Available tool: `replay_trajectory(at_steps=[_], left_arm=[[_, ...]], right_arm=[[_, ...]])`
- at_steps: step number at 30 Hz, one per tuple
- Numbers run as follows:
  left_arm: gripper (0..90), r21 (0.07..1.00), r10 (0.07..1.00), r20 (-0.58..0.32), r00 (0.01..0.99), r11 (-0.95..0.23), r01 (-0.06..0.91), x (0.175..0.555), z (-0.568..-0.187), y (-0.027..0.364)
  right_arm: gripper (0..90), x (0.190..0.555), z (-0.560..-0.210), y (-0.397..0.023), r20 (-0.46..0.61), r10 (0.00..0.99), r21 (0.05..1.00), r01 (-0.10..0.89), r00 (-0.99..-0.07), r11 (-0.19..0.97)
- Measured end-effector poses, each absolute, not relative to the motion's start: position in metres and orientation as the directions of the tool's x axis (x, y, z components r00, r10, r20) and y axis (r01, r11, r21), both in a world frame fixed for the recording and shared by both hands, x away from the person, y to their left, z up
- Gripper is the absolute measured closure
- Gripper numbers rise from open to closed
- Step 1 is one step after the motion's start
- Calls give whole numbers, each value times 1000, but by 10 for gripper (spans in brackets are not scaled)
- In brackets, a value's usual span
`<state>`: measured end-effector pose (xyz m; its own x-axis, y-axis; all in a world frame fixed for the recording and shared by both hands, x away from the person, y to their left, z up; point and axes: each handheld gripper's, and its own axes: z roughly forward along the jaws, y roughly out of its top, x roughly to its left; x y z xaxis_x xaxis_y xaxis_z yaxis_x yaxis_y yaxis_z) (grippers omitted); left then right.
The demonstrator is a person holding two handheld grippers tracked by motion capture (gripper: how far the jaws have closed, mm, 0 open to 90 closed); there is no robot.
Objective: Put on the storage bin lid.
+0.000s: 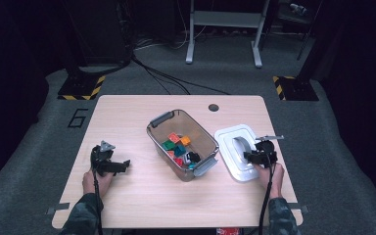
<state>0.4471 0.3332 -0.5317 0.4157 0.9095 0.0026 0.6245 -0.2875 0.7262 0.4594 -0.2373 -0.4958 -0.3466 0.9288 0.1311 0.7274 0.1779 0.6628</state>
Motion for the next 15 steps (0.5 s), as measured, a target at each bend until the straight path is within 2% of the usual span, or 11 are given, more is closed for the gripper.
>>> replay_trajectory(at_steps=[3, 6, 11, 15], left_arm=[[0, 726, 910, 2, 414, -286, 625, 447, -532, 333], [0, 726, 910, 3, 414, -287, 625, 447, -532, 333], [0, 727, 910, 2, 414, -286, 625, 447, -532, 333], [0, 726, 910, 3, 414, -286, 625, 447, -532, 333]], right_arm=[[631, 448, -496, -241, 138, 927, 661, 730, -349, 176], [531, 446, -491, -240, 145, 927, 665, 728, -346, 168], [520, 461, -480, -232, 120, 928, 659, 727, -354, 192], [549, 477, -477, -224, 102, 931, 637, 742, -350, 209]])
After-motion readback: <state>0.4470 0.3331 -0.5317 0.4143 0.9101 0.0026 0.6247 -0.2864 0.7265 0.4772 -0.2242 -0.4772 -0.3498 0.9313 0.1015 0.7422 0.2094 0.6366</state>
